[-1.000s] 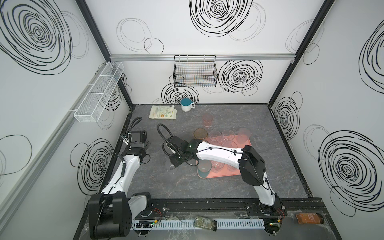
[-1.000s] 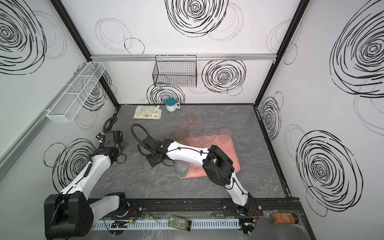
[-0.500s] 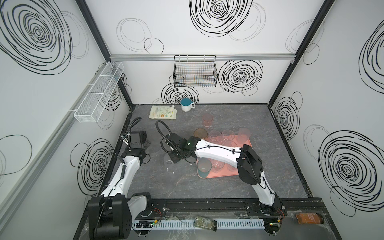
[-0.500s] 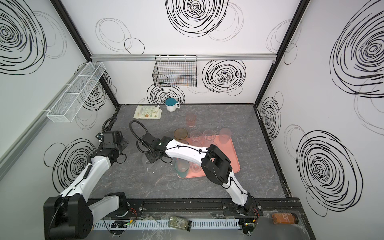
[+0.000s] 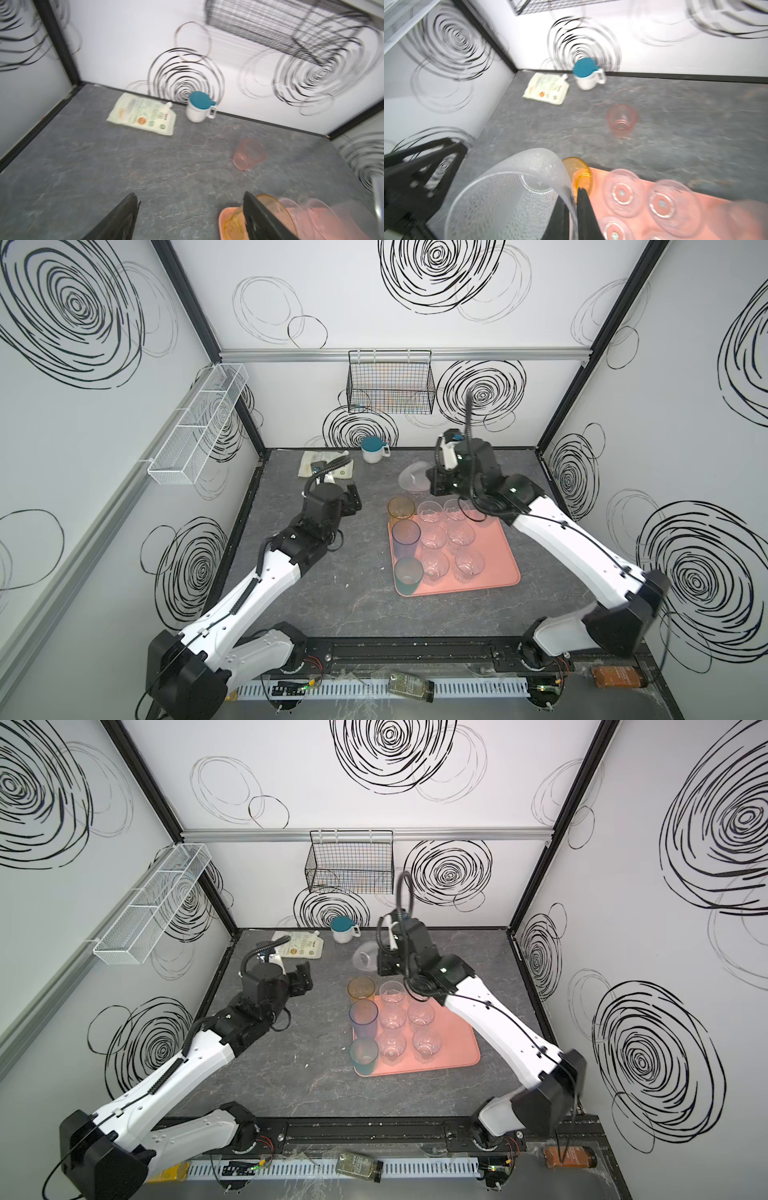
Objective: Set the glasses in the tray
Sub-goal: 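Carry the clear glass onto the tray and open the right gripper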
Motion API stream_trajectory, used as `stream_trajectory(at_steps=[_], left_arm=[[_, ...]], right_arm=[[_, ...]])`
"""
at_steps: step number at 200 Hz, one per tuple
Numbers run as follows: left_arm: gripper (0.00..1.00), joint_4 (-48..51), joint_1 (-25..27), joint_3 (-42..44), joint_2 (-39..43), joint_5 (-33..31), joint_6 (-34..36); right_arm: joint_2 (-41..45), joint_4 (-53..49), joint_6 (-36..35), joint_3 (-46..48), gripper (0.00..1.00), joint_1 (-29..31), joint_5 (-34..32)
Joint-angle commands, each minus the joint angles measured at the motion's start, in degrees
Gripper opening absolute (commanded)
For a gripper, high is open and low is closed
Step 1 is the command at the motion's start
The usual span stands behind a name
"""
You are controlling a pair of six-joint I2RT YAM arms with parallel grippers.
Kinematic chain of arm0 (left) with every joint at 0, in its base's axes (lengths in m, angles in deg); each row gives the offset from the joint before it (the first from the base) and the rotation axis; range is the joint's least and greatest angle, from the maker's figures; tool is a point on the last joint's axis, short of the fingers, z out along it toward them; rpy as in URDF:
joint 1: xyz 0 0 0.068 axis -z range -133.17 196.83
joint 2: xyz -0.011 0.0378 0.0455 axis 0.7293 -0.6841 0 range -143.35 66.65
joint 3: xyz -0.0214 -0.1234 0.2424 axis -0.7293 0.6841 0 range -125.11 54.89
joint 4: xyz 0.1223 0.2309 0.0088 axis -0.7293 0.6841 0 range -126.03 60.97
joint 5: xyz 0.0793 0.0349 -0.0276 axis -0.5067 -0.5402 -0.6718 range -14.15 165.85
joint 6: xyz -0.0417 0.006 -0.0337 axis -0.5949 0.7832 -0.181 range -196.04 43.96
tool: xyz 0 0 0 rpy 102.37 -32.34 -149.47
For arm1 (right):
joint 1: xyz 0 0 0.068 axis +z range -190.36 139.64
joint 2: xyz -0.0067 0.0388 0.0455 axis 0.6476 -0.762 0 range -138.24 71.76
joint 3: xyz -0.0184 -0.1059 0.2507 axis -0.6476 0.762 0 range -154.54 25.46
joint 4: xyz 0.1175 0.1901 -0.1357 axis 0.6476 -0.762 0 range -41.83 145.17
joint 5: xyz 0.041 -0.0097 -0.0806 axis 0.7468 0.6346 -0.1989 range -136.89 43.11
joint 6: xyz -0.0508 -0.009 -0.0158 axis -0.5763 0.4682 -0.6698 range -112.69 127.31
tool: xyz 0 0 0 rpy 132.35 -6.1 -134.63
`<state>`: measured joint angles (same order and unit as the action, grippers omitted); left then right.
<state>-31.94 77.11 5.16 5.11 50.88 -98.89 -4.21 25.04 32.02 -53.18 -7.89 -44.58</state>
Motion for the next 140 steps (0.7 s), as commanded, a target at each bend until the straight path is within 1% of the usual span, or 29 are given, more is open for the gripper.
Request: stream_trajectory(at_steps=[1, 15, 32, 44, 53, 79, 99, 122, 140], left_arm=[[0.84, -12.2, 0.6, 6.0, 1.5, -2.3, 7.0], [0.85, -16.3, 0.2, 8.7, 1.7, -0.9, 6.9], [0.86, -18.7, -0.2, 10.0, 0.7, 0.3, 7.9], [0.87, -19.5, -0.6, 10.4, -0.5, 0.8, 8.2], [0.88, -19.5, -1.0, 10.5, -1.4, 1.5, 8.2], [0.92, -18.2, -2.4, 10.8, -3.6, 2.0, 6.6], [0.93, -15.9, -3.0, 11.1, -4.4, 1.3, 5.3], [0.97, -14.9, -3.0, 11.6, -4.2, -1.2, 6.5], [0.99, -14.6, -3.2, 11.2, -4.2, -2.1, 7.0]], right_arm=[[7.3, -1.5, 1.3, 9.9, 0.09, -9.3, -1.2], [10.7, -4.8, 0.3, 13.3, 0.09, -15.8, -2.1], [13.0, -7.4, -1.2, 16.9, 0.08, -22.1, -4.1], [13.8, -7.8, -1.6, 19.1, 0.08, -25.7, -3.2], [13.9, -7.8, -1.6, 20.7, 0.07, -27.3, -3.0], [12.5, -5.3, -0.9, 25.0, 0.07, -28.1, -4.7], [9.7, -4.3, -1.3, 26.8, 0.07, -28.1, -4.1], [6.2, -5.9, -0.5, 27.3, 0.08, -28.1, -4.9], [3.5, -4.6, 0.1, 28.8, 0.1, -28.0, -3.7]])
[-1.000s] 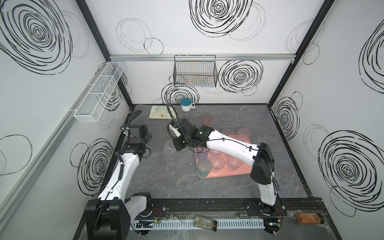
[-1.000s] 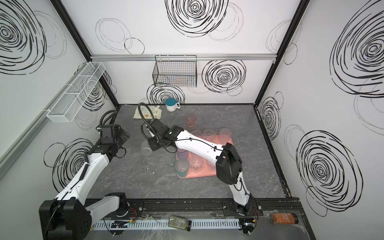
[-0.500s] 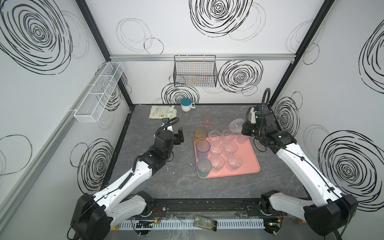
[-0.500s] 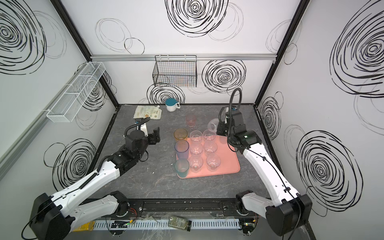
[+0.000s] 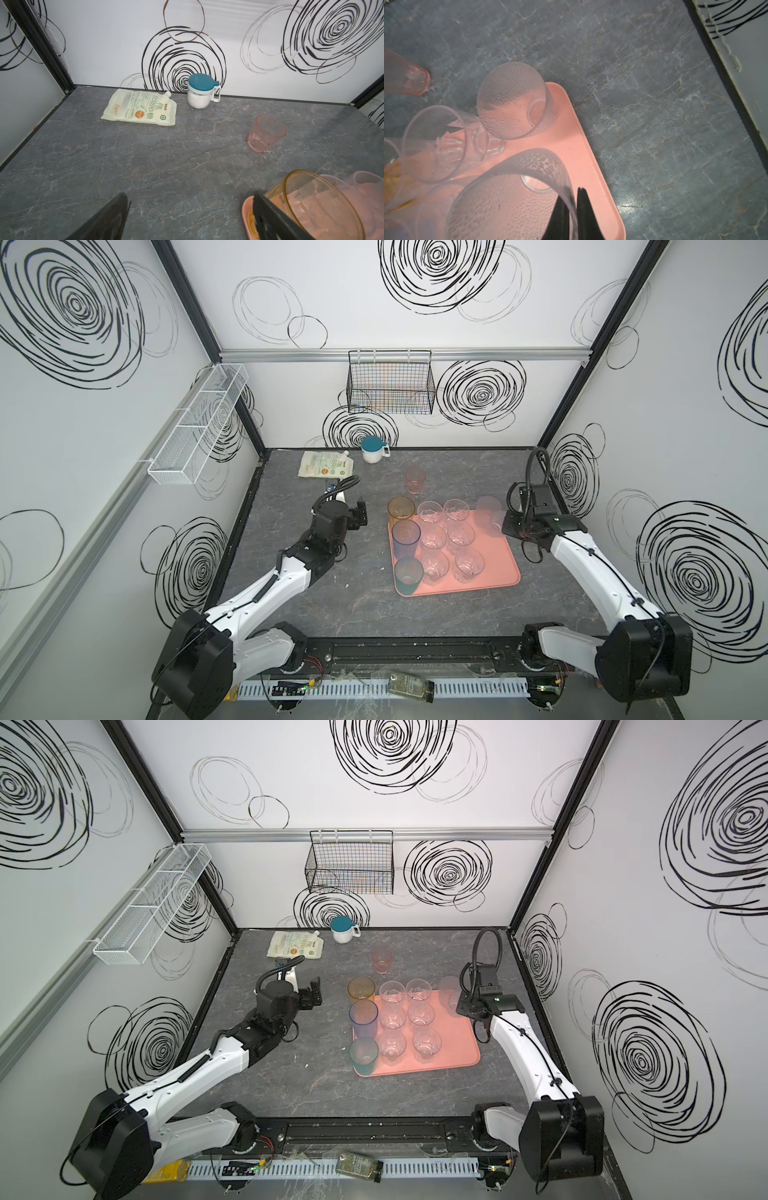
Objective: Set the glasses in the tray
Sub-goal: 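Carry the clear glass onto the tray and open the right gripper, then withdraw the right gripper from the tray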
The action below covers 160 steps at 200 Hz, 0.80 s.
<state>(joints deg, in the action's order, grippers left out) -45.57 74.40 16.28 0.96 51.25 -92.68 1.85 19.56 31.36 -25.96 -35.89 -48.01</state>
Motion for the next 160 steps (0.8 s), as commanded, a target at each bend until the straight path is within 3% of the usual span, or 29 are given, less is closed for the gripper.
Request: stream_trajectory(at_steps=[1, 34, 61, 160], left_arm=[[0.99, -1.0, -0.5, 0.1, -0.1, -2.4, 0.8], [1.0, -1.3, -0.6, 0.3, -1.3, -0.8, -0.1], [0.99, -0.4, -2.4, -0.3, -2.8, 3.5, -3.6], [0.99, 2.2, -3.7, -1.7, -4.6, 3.6, -4.2]], right_arm=[[-2.6, 1.0, 0.8, 1.6, 0.1, 0.0, -0.2], [-6.0, 3.9, 1.0, 2.7, 0.12, 0.6, -0.9], [-8.8, 3.6, 0.6, 1.0, 0.18, 3.5, -5.4], [-12.2, 5.6, 0.3, -3.4, 0.2, 2.8, -6.7]])
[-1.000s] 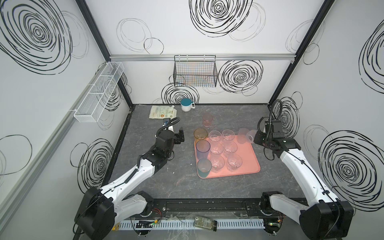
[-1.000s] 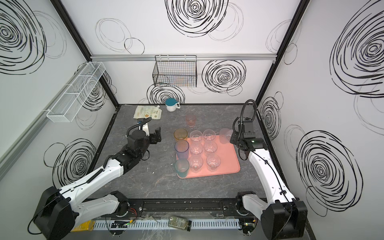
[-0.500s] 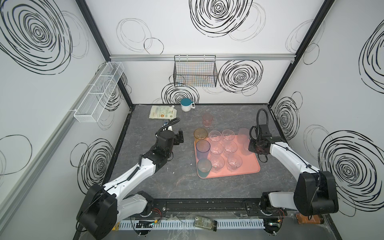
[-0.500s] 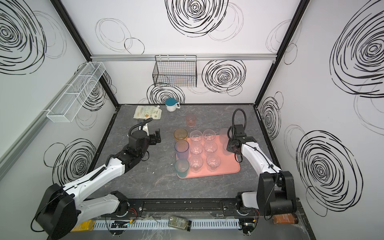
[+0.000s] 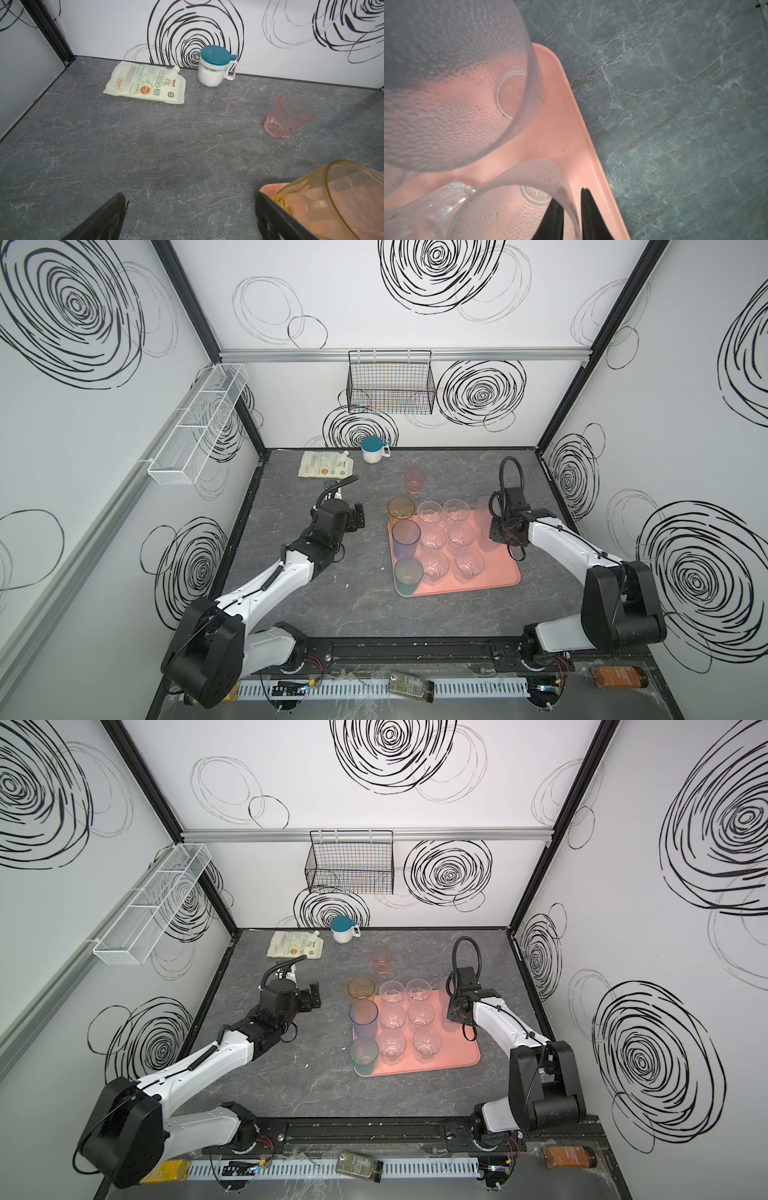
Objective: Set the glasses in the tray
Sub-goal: 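Withdraw the right gripper from the tray, then move the right gripper to the pink glass near the teal-lidded jar and grasp it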
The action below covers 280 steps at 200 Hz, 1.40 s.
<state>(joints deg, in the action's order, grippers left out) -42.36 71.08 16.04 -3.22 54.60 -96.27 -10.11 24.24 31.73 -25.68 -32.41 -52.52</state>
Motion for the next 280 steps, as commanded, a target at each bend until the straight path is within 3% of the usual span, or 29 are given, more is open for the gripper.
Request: stream_trajectory(at_steps=[1, 23, 96, 128, 158, 202, 280], left_arm=[[0.99, -0.9, -0.3, -1.5, -0.4, 0.2, -0.6], [0.99, -0.8, -0.4, -1.8, -0.6, 0.2, -0.7], [1.0, 1.0, -0.8, -3.3, -1.7, 1.9, -2.3], [0.96, -0.5, 1.3, -4.6, -1.5, 12.5, -2.5], [0.97, -0.1, 6.1, -6.0, -2.1, 10.1, -1.5], [0.97, -0.2, 2.3, -3.2, -1.3, 14.7, -5.8], [0.97, -2.3, 2.3, 0.8, -2.7, 16.7, -8.9]], right_arm=[[-0.3, 0.9, 0.0, -3.7, 0.2, -0.8, -2.2], [-1.3, 1.0, 0.0, -4.9, 0.21, -1.0, -2.0], [3.0, -4.1, 1.0, -10.3, 0.39, 0.8, -1.6], [3.4, 3.0, 1.1, -14.5, 0.46, 8.2, -0.3], [-8.0, 7.5, 3.7, -23.6, 0.53, 13.2, 4.9], [-24.5, 7.4, 6.7, -38.3, 0.59, 15.4, 10.3], [-43.5, 9.9, 7.4, -53.3, 0.6, 15.5, 12.7]])
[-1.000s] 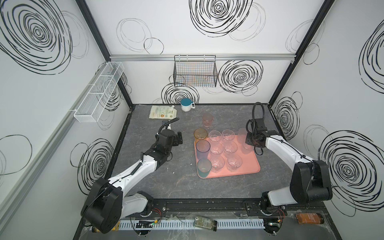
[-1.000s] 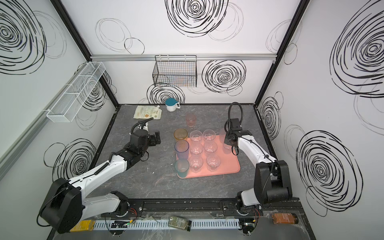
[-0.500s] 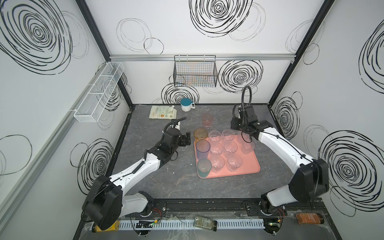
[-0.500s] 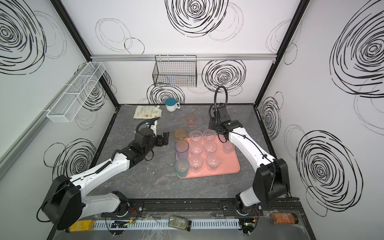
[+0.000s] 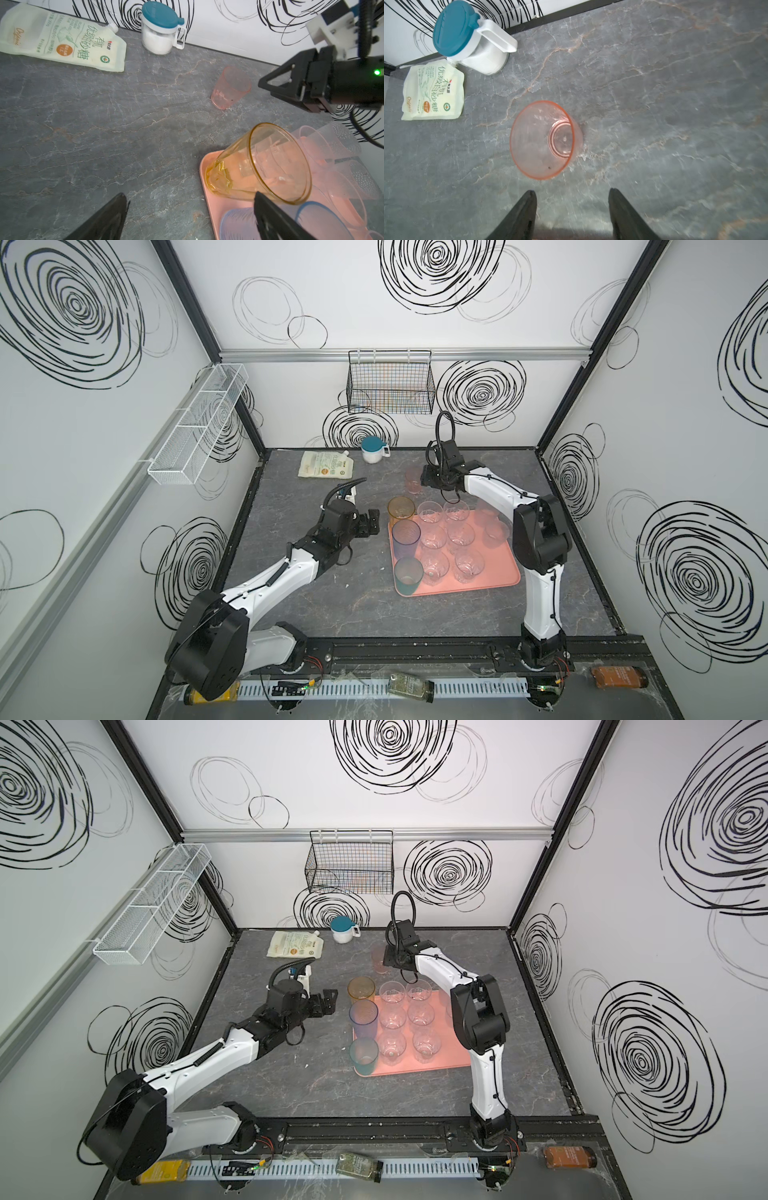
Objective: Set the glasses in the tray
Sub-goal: 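Move the right gripper to the pink glass near the teal-lidded jar and grasp it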
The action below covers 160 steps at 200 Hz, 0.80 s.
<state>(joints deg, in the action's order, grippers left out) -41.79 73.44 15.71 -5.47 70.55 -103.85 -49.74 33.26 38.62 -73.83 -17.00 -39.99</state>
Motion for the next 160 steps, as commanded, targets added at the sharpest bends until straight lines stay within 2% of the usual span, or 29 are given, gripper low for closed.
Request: stream_trajectory(at_steps=[1, 40, 48, 62, 78, 105, 135, 160], left_arm=[[0.98, -2.9, -0.1, 1.2, -0.5, 0.8, -1.3], [0.98, -2.9, -0.2, 1.6, -0.5, -0.1, -0.1], [0.98, -3.1, -0.3, 1.8, -0.5, -0.1, -0.1], [0.98, -3.3, -0.3, 2.1, -0.4, -0.2, -0.1], [0.98, -3.1, -0.2, 2.8, 0.0, -0.1, -0.5], [0.98, -2.7, 0.2, 3.6, 1.5, -0.3, -1.0], [0.98, -0.2, 0.9, 2.9, 4.2, -1.9, -1.9], [0.97, 0.9, 1.7, 3.3, 8.2, -5.0, -1.7]], right_arm=[[-4.1, 0.8, 0.5, -5.3, 0.59, 0.0, 0.2], [-13.8, -4.9, 0.1, -15.1, 0.5, 0.0, -1.1], [-14.6, -5.7, -0.3, -16.0, 0.46, 0.1, -1.6], [-13.9, -5.3, -1.2, -15.3, 0.31, 0.2, -2.7], [-11.7, -4.8, -2.2, -14.6, 0.17, 0.3, -3.5], [-6.6, -4.8, -2.6, -13.4, 0.07, 0.3, -4.3], [1.0, -4.2, -1.7, -9.2, 0.04, 0.7, -3.3], [10.3, -2.2, -1.8, -2.0, 0.04, 1.6, -4.1]])
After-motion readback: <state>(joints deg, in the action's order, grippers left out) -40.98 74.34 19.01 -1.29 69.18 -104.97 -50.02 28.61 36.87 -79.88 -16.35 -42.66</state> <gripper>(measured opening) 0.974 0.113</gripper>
